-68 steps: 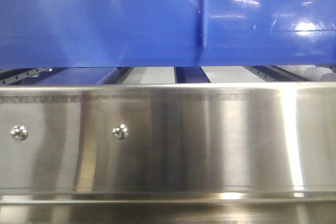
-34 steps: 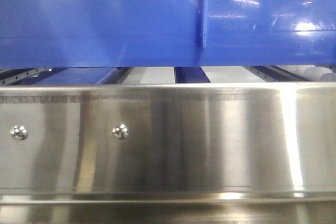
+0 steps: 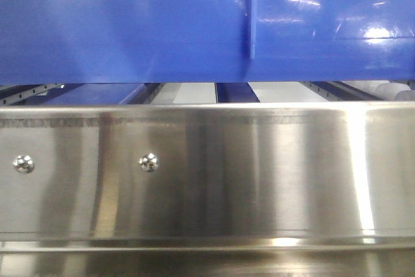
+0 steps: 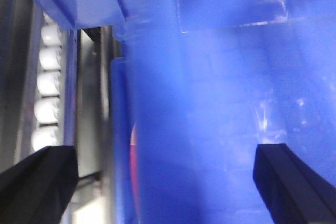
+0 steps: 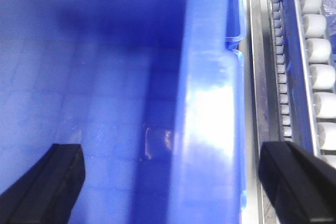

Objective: Move blue bin to conveyor side

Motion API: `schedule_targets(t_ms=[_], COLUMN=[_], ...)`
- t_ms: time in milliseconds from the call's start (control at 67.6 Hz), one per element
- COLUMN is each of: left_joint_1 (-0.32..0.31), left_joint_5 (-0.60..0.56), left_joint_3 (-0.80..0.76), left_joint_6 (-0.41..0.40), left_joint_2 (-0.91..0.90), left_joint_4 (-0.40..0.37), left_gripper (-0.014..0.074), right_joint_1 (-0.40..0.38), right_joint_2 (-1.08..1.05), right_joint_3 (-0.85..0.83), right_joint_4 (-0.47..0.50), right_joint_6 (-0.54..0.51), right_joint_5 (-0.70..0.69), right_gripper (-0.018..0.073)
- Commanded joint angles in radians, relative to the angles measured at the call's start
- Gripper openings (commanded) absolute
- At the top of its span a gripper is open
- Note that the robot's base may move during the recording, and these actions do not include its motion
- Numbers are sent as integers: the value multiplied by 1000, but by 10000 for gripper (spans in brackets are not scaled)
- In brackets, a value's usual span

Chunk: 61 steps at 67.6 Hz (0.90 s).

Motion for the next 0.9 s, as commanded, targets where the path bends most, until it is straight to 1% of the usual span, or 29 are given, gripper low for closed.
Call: schedule_targets(t_ms=[0,59,340,414,503,532,562,592,606,621,666,680,725,740,754,769,799,843,858,887], left_joint_1=[26,30,30,30,30,30,30,30,30,30,30,30,30,30,30,30,30,30,30,30], left_joint_5=[-10,-10,-10,-10,-10,-10,-10,-10,-10,-10,-10,-10,-10,-10,-10,-10,-10,-10,-10,-10], left_joint_3=[1,1,1,1,1,1,1,1,1,1,1,1,1,1,1,1,1,1,1,1], left_joint_6=[1,22,21,21,21,21,21,21,21,21,21,21,21,21,21,21,21,21,21,21], left_joint_2=[1,1,1,1,1,1,1,1,1,1,1,1,1,1,1,1,1,1,1,1], left_joint_4=[-53,-67,-67,-67,-65,-65,-63,-63,-61,-61,-59,-57,-57,-57,-57,-55,-55,-51,-50,-44], left_gripper=[571,571,571,571,568,561,545,519,501,481,419,375,293,239,202,183,102,-22,-51,-22], right_joint_1=[2,2,2,2,2,2,2,2,2,2,2,2,2,2,2,2,2,2,2,2], right_joint_2=[-1,-1,-1,-1,-1,-1,-1,-1,-1,-1,-1,-1,-1,-1,-1,-1,-1,-1,-1,-1], right_joint_3=[0,0,0,0,0,0,0,0,0,0,0,0,0,0,0,0,0,0,0,0], right_joint_4=[-11,-11,-11,-11,-11,-11,-11,-11,-11,-11,-11,-11,-11,-11,-11,-11,-11,-11,-11,-11], right_joint_6=[2,2,2,2,2,2,2,2,2,2,2,2,2,2,2,2,2,2,2,2], right_joint_5=[-13,-13,-13,-13,-13,-13,-13,-13,-13,-13,-13,-13,-13,-13,-13,-13,-13,-13,-13,-13], right_gripper=[558,558,558,536,419,347,298,229,174,156,46,8,-97,-114,-106,-94,-74,-69,-70,-70])
